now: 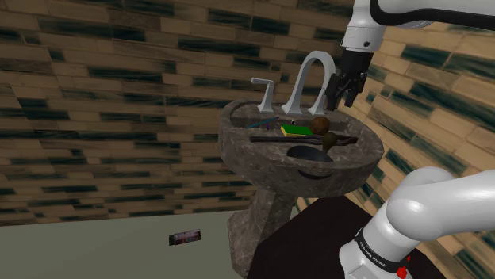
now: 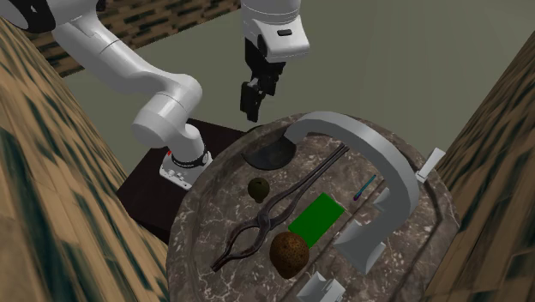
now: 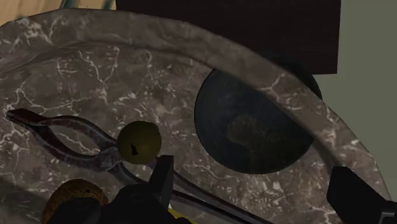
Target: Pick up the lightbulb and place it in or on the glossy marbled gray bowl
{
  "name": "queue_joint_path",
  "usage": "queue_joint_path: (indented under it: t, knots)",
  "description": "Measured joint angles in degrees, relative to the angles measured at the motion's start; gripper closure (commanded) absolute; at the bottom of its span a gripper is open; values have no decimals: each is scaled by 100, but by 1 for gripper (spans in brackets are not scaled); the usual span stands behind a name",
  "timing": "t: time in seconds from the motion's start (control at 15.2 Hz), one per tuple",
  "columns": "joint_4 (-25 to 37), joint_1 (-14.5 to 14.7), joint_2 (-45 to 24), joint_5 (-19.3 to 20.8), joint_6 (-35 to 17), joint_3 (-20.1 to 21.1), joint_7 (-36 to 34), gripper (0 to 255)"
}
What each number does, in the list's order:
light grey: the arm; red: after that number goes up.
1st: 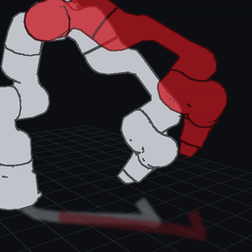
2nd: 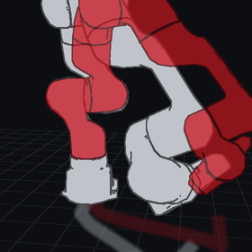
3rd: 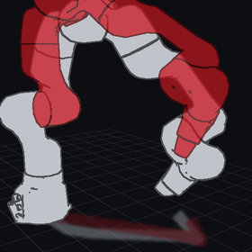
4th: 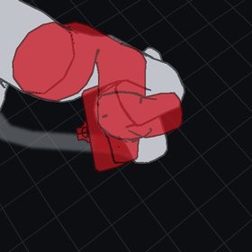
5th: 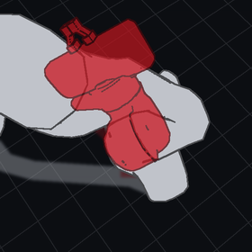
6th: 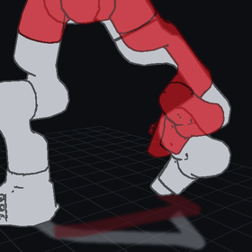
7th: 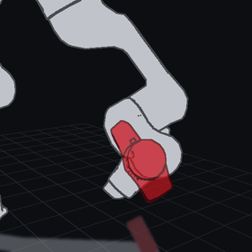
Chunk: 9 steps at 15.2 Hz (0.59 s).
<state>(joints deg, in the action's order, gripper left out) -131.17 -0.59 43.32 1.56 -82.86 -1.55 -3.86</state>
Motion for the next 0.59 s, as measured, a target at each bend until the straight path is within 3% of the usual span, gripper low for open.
queue_joint_path:
  t: [0.2,0.59]
  knots:
    - [-181,-85,-26,46,-238,-70,-52,0]
    - [-947,-498,-155,266,-1297,-418,-291,0]
